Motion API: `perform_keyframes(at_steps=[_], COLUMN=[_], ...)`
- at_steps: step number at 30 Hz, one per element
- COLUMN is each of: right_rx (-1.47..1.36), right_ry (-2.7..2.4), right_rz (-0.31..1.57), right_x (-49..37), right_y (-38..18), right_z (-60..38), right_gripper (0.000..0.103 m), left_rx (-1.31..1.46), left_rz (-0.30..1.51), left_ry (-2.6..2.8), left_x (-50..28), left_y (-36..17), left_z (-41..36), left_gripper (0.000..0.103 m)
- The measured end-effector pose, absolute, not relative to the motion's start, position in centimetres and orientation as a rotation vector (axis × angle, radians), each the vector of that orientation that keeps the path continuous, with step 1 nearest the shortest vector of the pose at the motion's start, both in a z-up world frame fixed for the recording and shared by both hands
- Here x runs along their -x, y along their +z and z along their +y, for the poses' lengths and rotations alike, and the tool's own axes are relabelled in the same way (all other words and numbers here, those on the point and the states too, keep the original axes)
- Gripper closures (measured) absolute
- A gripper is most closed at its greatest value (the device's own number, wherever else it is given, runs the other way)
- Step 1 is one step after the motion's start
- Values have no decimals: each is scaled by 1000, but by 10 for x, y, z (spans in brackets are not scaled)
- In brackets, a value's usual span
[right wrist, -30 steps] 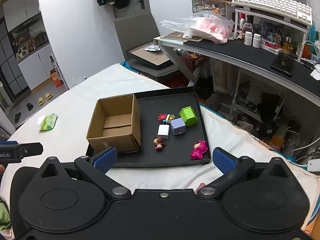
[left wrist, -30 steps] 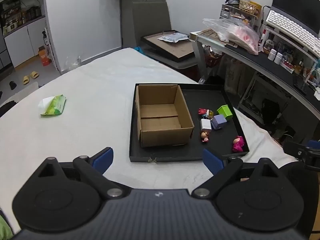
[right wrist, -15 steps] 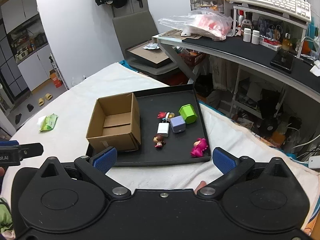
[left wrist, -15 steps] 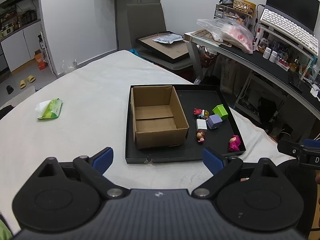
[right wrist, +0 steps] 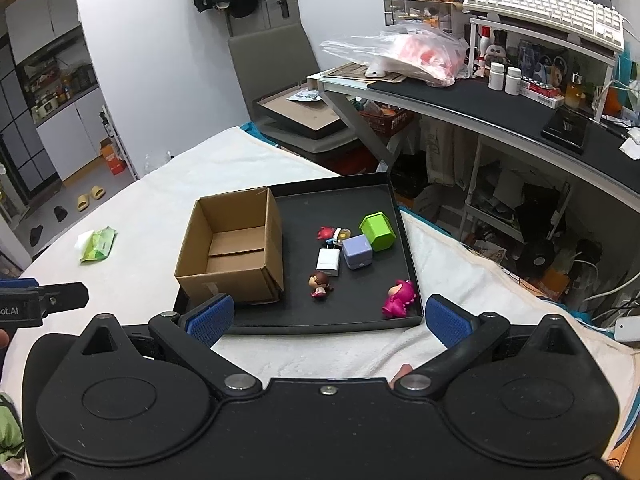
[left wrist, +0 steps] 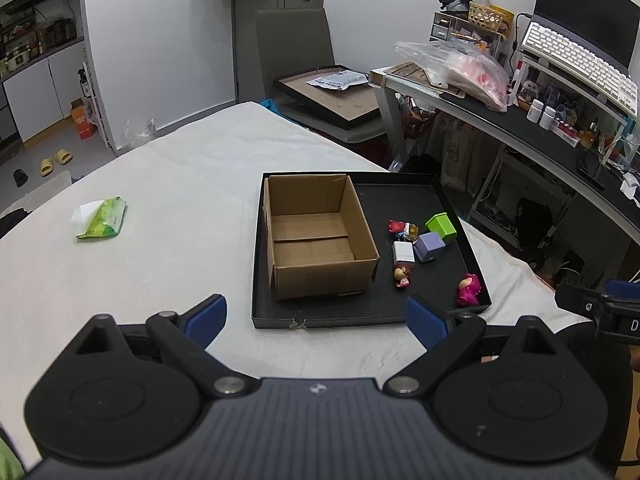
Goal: Organize rigid objects
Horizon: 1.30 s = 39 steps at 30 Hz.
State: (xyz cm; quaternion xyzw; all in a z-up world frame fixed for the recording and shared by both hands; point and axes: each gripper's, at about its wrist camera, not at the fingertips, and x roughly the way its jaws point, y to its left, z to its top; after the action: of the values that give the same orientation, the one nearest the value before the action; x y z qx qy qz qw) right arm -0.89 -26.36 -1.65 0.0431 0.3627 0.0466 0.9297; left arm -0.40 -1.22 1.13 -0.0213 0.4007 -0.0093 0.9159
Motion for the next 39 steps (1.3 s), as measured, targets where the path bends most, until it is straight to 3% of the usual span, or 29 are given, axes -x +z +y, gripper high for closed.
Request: perform_keyframes(at_steps=[39], right_rx=[-96], right_ry=[71], right_rz=[748], right_x=[8], right_y=[-21], right_z=[-265], right_gripper=[0], left_rx=[55], left_rz=[823], left_ry=[-28], left_x=[5], left_y=[7], left_z=[-13], left_gripper=[8])
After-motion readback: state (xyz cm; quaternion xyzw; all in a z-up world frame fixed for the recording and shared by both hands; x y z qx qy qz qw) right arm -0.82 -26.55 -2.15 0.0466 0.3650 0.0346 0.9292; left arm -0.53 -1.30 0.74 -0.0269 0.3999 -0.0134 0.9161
